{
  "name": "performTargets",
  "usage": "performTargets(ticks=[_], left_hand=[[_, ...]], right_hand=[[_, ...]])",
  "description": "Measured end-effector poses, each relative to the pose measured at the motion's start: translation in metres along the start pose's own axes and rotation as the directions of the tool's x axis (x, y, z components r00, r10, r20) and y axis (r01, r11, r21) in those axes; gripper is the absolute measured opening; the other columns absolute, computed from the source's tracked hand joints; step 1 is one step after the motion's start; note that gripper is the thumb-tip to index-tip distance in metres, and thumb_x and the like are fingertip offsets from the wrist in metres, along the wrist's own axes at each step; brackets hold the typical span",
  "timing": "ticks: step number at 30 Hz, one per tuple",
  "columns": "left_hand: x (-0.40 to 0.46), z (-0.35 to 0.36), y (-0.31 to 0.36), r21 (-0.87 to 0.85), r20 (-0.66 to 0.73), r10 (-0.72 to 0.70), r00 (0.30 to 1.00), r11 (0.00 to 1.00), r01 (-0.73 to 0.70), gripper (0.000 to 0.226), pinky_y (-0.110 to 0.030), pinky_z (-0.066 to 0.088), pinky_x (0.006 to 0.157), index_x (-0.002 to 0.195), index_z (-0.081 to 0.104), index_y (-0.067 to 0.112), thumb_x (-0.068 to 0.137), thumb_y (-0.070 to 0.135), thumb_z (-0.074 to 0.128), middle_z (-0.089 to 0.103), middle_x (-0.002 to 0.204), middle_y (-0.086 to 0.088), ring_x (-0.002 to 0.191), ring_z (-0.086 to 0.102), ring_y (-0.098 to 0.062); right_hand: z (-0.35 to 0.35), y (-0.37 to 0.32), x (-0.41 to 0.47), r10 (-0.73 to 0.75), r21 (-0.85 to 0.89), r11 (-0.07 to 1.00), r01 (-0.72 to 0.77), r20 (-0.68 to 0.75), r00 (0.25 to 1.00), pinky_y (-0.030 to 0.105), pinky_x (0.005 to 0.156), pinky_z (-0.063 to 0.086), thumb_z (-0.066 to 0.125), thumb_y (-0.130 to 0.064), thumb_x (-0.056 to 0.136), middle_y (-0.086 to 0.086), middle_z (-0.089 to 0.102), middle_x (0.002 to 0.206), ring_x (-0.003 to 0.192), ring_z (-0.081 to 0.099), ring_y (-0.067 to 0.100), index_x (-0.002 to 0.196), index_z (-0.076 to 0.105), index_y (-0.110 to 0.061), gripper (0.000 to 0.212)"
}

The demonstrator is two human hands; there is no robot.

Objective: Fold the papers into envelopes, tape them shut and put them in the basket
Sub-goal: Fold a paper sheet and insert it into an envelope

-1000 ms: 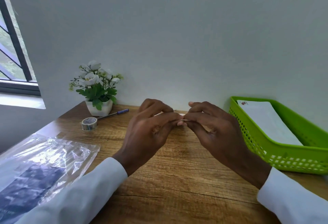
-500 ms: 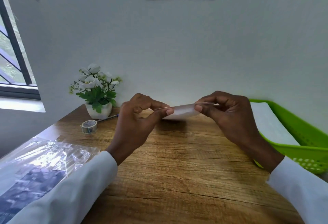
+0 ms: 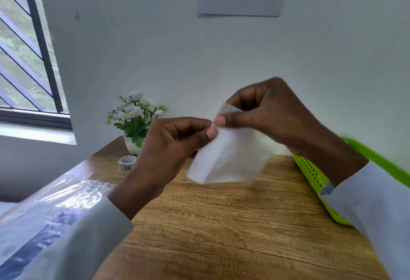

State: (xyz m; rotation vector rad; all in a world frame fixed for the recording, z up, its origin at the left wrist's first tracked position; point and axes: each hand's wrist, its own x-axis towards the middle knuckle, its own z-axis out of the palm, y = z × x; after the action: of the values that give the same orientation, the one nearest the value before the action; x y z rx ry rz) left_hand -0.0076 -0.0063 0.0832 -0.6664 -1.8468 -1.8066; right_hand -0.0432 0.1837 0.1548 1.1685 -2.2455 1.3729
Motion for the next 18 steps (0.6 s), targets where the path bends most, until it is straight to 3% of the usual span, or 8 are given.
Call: performTargets(ticks=[2, 4, 7, 9, 14, 18], left_hand=[[-0.002, -0.005, 0.004, -0.181, -0.016, -0.071, 0.997, 0.981, 0.067, 0.020, -0.027, 0.057, 0.064, 0.095, 0.079, 0.012, 0.078, 0.022, 0.076, 0.078, 0.092, -0.008, 0.082, 0.074, -0.018], [-0.004, -0.013, 0.005, -0.232, -0.011, -0.145, 0.989, 0.963, 0.139, 0.026, -0.027, 0.056, 0.063, 0.095, 0.078, 0.010, 0.075, 0.026, 0.079, 0.077, 0.094, -0.010, 0.082, 0.072, -0.019], [-0.011, -0.025, -0.004, -0.176, -0.023, -0.294, 0.955, 0.942, 0.286, 0.023, -0.025, 0.055, 0.059, 0.089, 0.079, 0.010, 0.074, 0.028, 0.079, 0.077, 0.090, -0.010, 0.078, 0.073, -0.018], [-0.020, -0.030, -0.012, -0.122, -0.054, -0.368, 0.928, 0.925, 0.360, 0.018, -0.025, 0.055, 0.059, 0.084, 0.079, 0.011, 0.073, 0.025, 0.078, 0.077, 0.086, -0.009, 0.076, 0.073, -0.018], [-0.035, -0.039, -0.031, -0.068, -0.139, -0.454, 0.880, 0.891, 0.448, 0.016, -0.024, 0.056, 0.060, 0.087, 0.078, 0.003, 0.077, 0.015, 0.077, 0.078, 0.088, -0.013, 0.078, 0.075, -0.023], [-0.037, -0.042, -0.040, -0.034, -0.176, -0.529, 0.830, 0.846, 0.532, 0.010, -0.027, 0.059, 0.062, 0.084, 0.077, 0.001, 0.080, 0.011, 0.077, 0.077, 0.085, -0.013, 0.077, 0.075, -0.025]], right_hand=[[0.001, -0.014, 0.009, -0.043, 0.019, 0.999, 0.043, -0.015, 0.999, 0.024, 0.055, 0.057, 0.086, -0.023, 0.070, -0.001, 0.076, 0.070, 0.061, 0.072, 0.011, 0.075, 0.079, -0.014, 0.012], [0.008, -0.019, 0.020, -0.035, -0.015, 0.999, 0.035, 0.029, 0.999, 0.021, 0.053, 0.056, 0.085, -0.023, 0.072, -0.001, 0.076, 0.070, 0.061, 0.071, 0.009, 0.076, 0.079, -0.013, 0.013], [0.027, -0.006, 0.028, 0.108, -0.085, 0.992, -0.094, 0.187, 0.976, 0.018, 0.052, 0.051, 0.082, -0.019, 0.077, 0.005, 0.077, 0.072, 0.059, 0.067, 0.005, 0.078, 0.079, -0.010, 0.010], [0.043, 0.014, 0.027, 0.216, -0.069, 0.976, -0.205, 0.258, 0.942, 0.023, 0.058, 0.052, 0.080, -0.019, 0.080, 0.011, 0.077, 0.078, 0.064, 0.066, 0.008, 0.082, 0.078, -0.007, 0.012], [0.078, 0.052, 0.015, 0.352, 0.066, 0.924, -0.378, 0.246, 0.903, 0.048, 0.086, 0.057, 0.081, -0.026, 0.079, 0.017, 0.077, 0.091, 0.083, 0.072, 0.025, 0.088, 0.078, -0.007, 0.022], [0.091, 0.065, 0.010, 0.398, 0.168, 0.879, -0.447, 0.260, 0.880, 0.051, 0.089, 0.055, 0.080, -0.021, 0.081, 0.021, 0.076, 0.092, 0.083, 0.071, 0.029, 0.087, 0.079, -0.005, 0.018]])
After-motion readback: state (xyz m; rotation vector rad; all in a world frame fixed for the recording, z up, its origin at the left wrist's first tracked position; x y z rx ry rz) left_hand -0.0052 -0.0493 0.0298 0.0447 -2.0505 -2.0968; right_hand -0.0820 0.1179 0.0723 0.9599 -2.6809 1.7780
